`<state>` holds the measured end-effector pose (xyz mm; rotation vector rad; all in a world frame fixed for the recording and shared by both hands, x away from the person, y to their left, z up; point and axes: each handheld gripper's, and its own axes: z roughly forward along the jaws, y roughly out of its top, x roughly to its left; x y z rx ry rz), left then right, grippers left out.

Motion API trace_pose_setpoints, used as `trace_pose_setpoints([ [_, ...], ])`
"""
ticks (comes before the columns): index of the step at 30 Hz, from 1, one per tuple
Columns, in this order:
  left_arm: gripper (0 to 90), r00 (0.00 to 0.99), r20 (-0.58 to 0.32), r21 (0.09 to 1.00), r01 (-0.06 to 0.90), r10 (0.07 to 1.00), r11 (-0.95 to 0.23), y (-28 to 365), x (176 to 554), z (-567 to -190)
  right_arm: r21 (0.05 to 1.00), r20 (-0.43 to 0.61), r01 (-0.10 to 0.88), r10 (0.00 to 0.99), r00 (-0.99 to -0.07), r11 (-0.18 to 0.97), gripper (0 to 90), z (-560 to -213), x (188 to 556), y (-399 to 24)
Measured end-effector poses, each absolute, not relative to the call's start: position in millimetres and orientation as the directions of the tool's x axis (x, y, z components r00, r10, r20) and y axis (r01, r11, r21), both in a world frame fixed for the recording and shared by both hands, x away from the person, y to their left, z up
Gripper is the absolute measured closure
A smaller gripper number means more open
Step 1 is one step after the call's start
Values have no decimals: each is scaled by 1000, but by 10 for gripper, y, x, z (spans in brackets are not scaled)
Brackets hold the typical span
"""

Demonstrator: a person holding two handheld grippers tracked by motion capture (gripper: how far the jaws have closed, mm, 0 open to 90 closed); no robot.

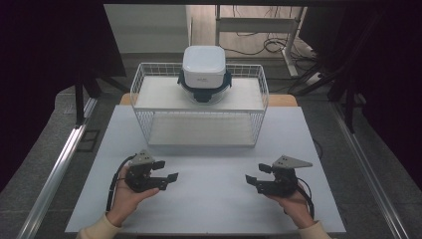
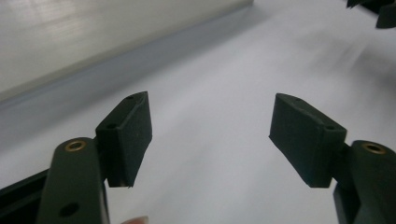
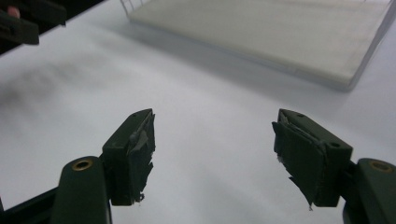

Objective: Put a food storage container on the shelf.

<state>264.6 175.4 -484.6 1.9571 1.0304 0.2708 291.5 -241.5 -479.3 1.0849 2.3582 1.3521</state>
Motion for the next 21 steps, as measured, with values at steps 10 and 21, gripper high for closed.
trace_pose_setpoints([
  [10, 289, 626, -199, 787, 560, 754, -257, 1772, 2620, -4866, 829, 131, 463, 697, -705, 313, 286, -4798, 2898, -2421],
  [21, 266, 604, -199, 774, 580, 772, -254, 1784, 2626, -4901, 849, 89, 414, 685, -723, 327, 258, -4799, 2914, -2401],
])
